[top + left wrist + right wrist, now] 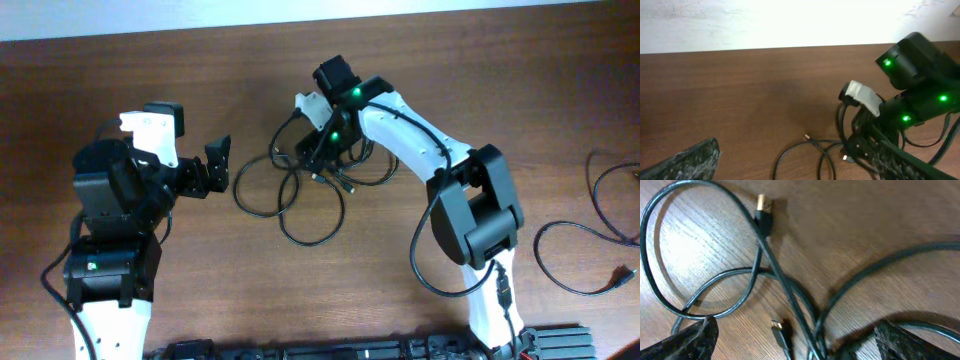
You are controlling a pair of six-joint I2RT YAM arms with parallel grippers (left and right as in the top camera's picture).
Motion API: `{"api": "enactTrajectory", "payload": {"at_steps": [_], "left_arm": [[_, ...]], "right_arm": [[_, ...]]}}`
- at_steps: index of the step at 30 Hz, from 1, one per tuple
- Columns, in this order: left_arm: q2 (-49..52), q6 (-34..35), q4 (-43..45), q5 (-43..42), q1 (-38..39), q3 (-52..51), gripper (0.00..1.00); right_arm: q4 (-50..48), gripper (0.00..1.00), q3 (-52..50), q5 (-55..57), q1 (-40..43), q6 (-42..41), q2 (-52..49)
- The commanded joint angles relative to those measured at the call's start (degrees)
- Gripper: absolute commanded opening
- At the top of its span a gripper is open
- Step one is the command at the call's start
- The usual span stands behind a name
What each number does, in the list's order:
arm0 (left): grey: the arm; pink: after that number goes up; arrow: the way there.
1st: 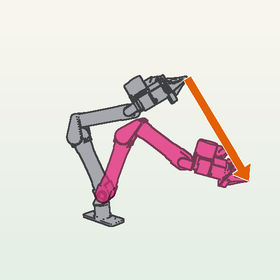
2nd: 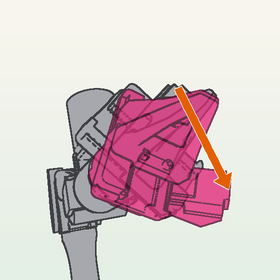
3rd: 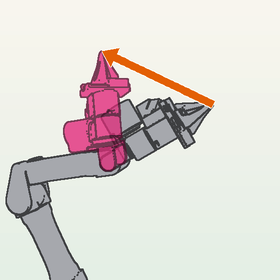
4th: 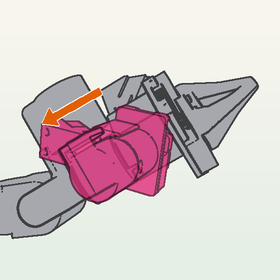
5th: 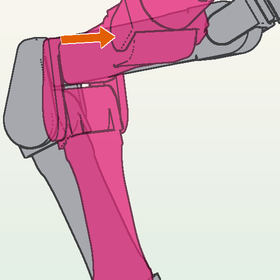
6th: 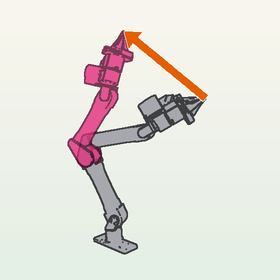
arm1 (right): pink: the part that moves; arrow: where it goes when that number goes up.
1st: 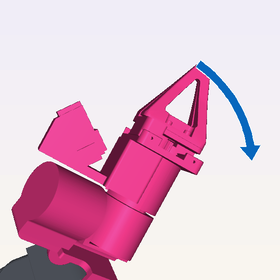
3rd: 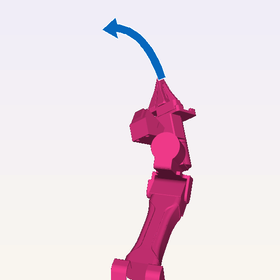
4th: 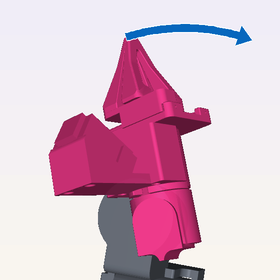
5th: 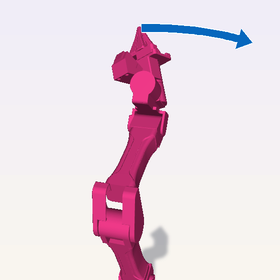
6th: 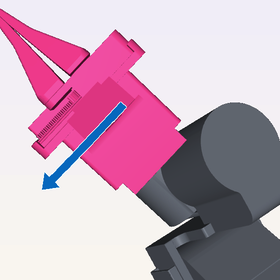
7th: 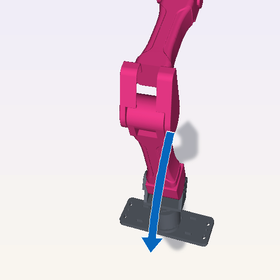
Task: Untangle cables
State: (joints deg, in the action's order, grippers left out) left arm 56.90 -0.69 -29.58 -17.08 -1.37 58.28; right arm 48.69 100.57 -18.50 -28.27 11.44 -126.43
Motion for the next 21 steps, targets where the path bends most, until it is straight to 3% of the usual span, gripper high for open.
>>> {"api": "enactTrajectory", "payload": {"at_steps": [1, 2, 3, 7, 10, 11, 12, 13, 18, 21], "left_arm": [[0.04, -1.11, 0.09, 0.22, -0.20, 0.11, 0.99], [0.04, -1.11, 0.09, 0.22, -0.20, 0.11, 0.99], [0.04, -1.11, 0.09, 0.22, -0.20, 0.11, 0.99], [0.04, -1.11, 0.09, 0.22, -0.20, 0.11, 0.99], [0.04, -1.11, 0.09, 0.22, -0.20, 0.11, 0.99], [0.04, -1.11, 0.09, 0.22, -0.20, 0.11, 0.99], [0.04, -1.11, 0.09, 0.22, -0.20, 0.11, 0.99], [0.04, -1.11, 0.09, 0.22, -0.20, 0.11, 0.99], [0.04, -1.11, 0.09, 0.22, -0.20, 0.11, 0.99], [0.04, -1.11, 0.09, 0.22, -0.20, 0.11, 0.99]], "right_arm": [[-0.15, 0.96, -0.28, 0.07, -1.64, 1.88, -2.01], [-0.17, 0.95, -0.28, 0.04, -1.90, 1.90, -2.01], [-0.11, 0.83, -0.28, 0.04, -2.21, 3.21, -2.01], [-0.55, 0.71, -0.28, 0.02, -2.21, 3.32, -4.02], [-0.52, 0.50, -0.39, -0.39, -2.71, 3.32, -5.09], [-0.55, 0.42, -0.39, -0.37, -2.91, 3.32, -5.09], [-0.52, 0.12, -0.39, -0.35, -2.89, 3.32, -5.09], [-0.50, 0.04, -0.39, -0.37, -2.91, 3.26, -5.09], [6.14, 0.04, 2.54, 5.90, -2.73, 3.15, -4.17], [17.53, 0.04, 15.37, 14.97, -2.73, 3.15, -0.11]]}}
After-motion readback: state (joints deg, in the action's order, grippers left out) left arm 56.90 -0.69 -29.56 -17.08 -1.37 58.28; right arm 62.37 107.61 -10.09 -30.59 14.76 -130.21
